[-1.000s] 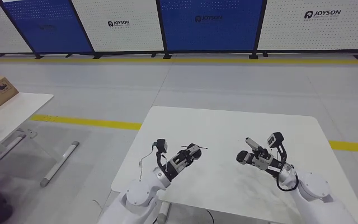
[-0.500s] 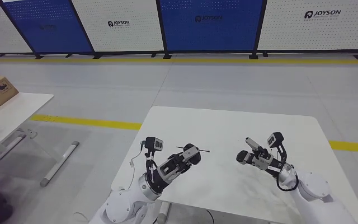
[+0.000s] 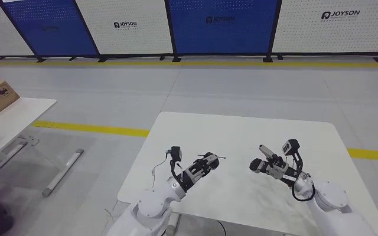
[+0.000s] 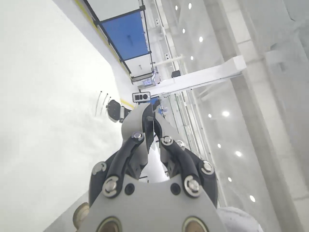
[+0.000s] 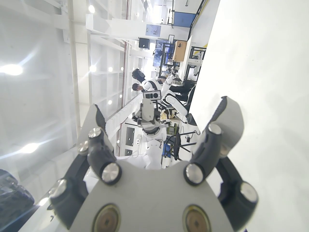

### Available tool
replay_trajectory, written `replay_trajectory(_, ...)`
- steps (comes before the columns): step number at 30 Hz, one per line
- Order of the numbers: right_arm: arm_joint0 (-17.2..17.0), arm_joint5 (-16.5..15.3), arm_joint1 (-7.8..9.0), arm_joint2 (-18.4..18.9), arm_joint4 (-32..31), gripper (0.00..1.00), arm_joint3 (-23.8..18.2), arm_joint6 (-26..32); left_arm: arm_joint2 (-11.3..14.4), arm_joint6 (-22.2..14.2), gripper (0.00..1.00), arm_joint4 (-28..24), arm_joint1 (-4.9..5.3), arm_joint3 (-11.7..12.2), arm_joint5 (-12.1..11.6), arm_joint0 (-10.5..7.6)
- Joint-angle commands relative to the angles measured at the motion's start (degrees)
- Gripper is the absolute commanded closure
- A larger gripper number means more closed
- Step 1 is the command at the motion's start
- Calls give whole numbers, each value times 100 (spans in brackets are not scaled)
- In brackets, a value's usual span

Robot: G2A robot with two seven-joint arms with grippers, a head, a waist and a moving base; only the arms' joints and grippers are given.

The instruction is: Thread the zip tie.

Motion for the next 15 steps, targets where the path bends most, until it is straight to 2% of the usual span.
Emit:
replay_trajectory(1, 0, 0, 0, 0, 0, 0, 0, 0, 168, 33, 100, 101, -20, 269, 70, -126)
replay_trajectory(6, 0, 0, 0, 0, 0, 0, 0, 0, 385, -128, 100, 97, -42, 560, 248, -315)
replay_trajectory(15, 0, 0, 0, 0, 0, 0, 0, 0, 400, -147, 100, -36, -48, 585, 259, -341)
